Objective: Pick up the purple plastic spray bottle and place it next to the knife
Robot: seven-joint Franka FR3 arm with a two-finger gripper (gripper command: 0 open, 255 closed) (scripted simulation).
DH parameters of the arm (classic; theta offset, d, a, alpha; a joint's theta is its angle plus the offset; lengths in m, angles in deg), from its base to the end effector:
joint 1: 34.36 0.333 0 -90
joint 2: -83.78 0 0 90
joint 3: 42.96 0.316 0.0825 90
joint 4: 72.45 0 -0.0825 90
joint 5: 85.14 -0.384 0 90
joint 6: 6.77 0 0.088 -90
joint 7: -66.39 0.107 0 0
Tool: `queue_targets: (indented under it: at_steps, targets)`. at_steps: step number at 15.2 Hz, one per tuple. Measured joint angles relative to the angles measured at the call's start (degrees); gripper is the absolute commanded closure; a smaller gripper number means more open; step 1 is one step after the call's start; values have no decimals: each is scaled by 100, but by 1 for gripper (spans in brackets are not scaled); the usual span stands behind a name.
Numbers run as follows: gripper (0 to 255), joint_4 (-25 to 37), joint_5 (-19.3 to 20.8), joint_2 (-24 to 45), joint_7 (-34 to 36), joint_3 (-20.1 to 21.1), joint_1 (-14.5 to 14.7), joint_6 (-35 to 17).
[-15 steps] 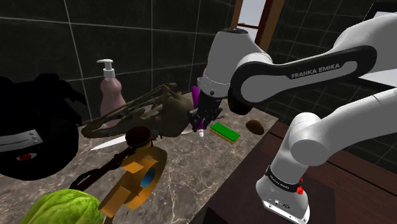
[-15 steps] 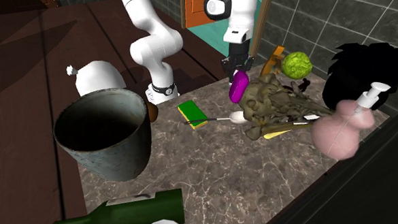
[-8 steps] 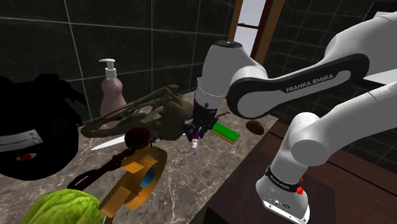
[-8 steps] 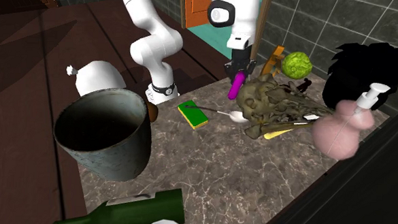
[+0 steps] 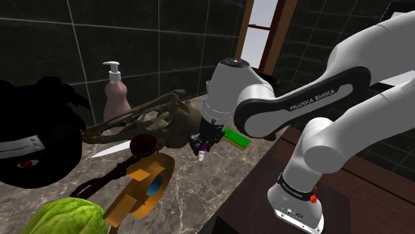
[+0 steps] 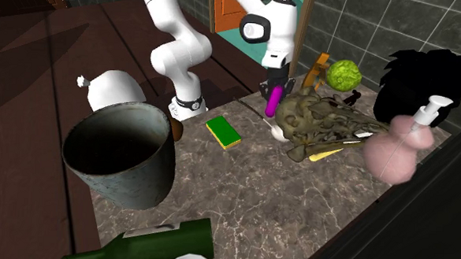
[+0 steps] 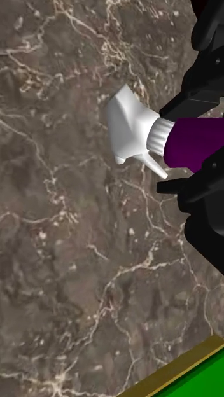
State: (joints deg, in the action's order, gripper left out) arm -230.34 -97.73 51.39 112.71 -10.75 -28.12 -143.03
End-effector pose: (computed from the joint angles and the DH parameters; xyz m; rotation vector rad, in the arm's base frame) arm 0.2993 0.2202 0.3705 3.0723 -0.5316 0.2900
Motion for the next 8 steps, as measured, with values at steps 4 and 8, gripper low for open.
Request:
queue_targets:
  at_steps: [4,8]
  targets:
    - [255,-107,46,296,95,148,-88,-539]
    - [255,-303,69,480,149,231,-117,-816]
